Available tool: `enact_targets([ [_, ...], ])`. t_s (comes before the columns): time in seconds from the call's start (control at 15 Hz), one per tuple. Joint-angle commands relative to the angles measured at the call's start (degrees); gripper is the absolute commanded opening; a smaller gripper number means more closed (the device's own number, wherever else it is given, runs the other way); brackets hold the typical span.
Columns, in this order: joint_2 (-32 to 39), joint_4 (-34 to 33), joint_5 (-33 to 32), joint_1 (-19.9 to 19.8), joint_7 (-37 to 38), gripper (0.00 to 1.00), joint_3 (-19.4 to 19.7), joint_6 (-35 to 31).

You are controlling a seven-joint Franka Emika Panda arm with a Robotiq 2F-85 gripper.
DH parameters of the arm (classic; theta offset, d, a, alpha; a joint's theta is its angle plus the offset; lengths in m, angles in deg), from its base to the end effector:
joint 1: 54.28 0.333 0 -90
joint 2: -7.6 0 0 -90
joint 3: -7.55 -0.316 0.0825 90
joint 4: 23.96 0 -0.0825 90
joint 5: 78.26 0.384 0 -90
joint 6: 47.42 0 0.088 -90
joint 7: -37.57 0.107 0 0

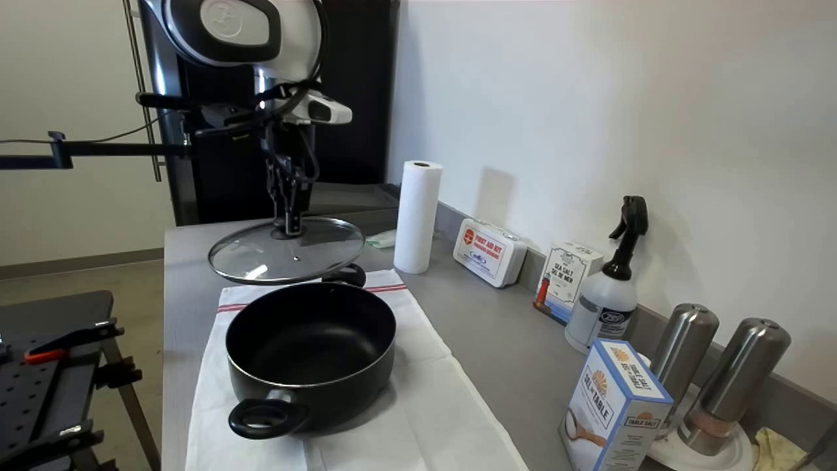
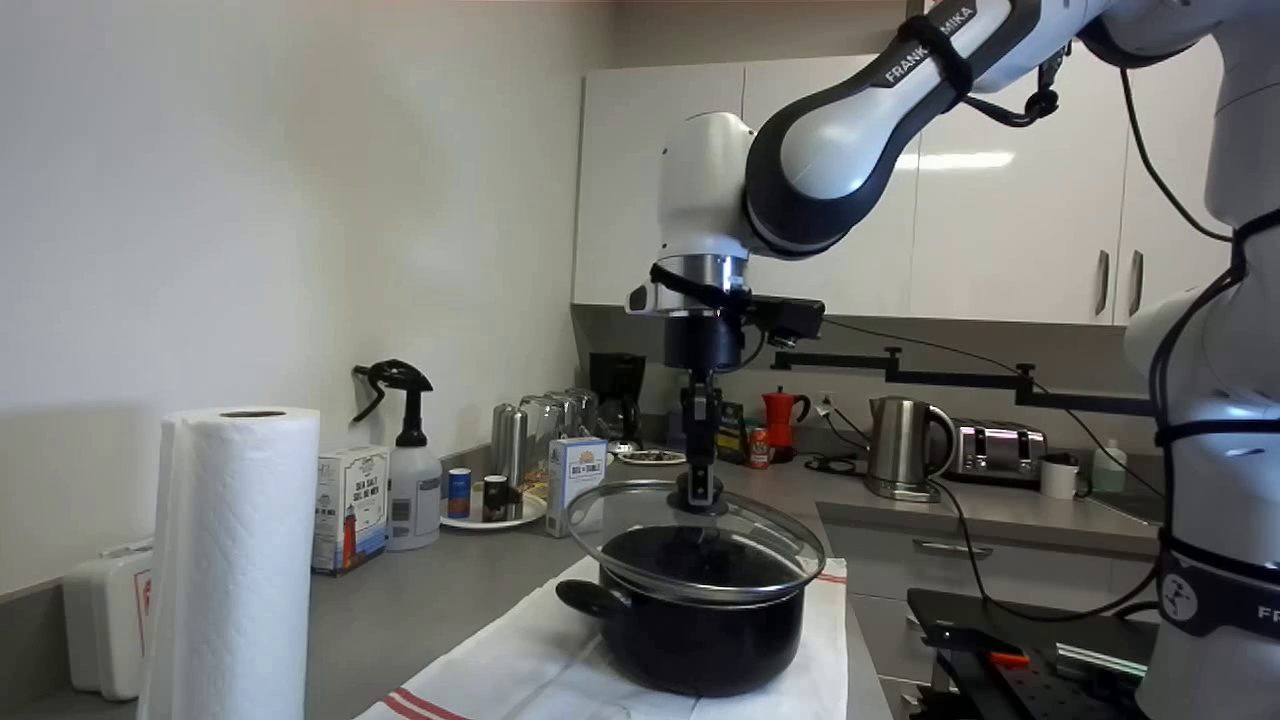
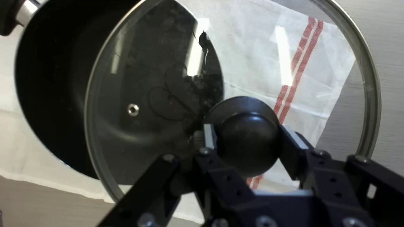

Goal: Pick up the lid from the table and put it on the pot

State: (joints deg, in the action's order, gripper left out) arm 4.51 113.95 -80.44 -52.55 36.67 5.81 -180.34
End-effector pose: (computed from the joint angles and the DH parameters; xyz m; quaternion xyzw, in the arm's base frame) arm 0.4795 0.0283 0.3310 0.9984 0.0513 -0.0163 0.0149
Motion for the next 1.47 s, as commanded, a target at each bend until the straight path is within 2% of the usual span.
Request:
enact_targets([
  [0.0, -0.9, -0.2, 1.8, -1.4, 0.3, 0.25, 1.5, 1.2],
  [0.73, 2.1, -0.8, 3.4, -5.5, 0.7, 0.25, 5.6, -0.1],
  [1.4, 5.8, -1.2, 2.1, -6.7, 4.7, 0.25, 6.7, -3.4],
])
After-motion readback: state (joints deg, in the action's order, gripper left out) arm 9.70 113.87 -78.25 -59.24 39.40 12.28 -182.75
